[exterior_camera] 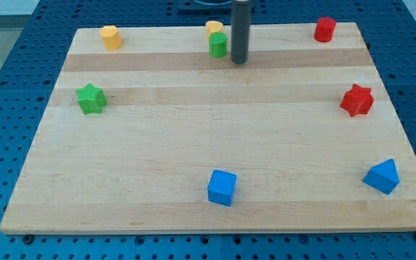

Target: Push the red star bit a up

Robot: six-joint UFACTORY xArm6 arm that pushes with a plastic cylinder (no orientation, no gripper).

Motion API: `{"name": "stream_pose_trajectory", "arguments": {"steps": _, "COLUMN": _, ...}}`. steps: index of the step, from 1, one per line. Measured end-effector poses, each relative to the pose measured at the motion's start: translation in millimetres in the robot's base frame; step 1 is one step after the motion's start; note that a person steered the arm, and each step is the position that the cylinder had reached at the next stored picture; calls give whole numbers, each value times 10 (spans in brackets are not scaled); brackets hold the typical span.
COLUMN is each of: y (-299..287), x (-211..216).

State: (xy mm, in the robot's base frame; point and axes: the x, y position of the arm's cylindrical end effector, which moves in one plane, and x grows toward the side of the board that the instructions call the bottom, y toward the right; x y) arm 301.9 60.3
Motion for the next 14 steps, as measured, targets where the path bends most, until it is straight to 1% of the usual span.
{"name": "stream_pose_trajectory", "arguments": {"steps": 1, "y": 631, "x": 230}}
{"name": "stream_pose_trajectory", "arguments": {"steps": 4, "y": 2265, "x": 305}}
{"name": "stream_pose_trajectory", "arguments": {"steps": 5, "y": 2610, "x": 522}}
{"name": "stream_pose_trajectory", "arguments": {"steps": 6, "y": 2660, "x": 910}}
{"name": "stream_pose_trajectory", "arguments": {"steps": 7, "y": 2464, "x": 1213}}
{"name": "stream_pose_trajectory", "arguments": {"steps": 9, "y": 1323, "x": 1241}}
{"name": "stream_pose_trajectory", "arguments": {"steps": 10, "y": 885, "x": 1203}}
{"name": "stream_pose_trajectory", "arguments": {"steps": 11, "y": 920, "x": 1157}}
{"name": "stream_pose_trajectory", "arguments": {"steps": 12, "y": 1410, "x": 1158}}
{"name": "stream_pose_trajectory", "arguments": {"steps": 13, "y": 1621, "x": 1097}}
{"name": "stream_pose_trajectory", "arguments": {"steps": 14, "y": 1326, "x": 1058}}
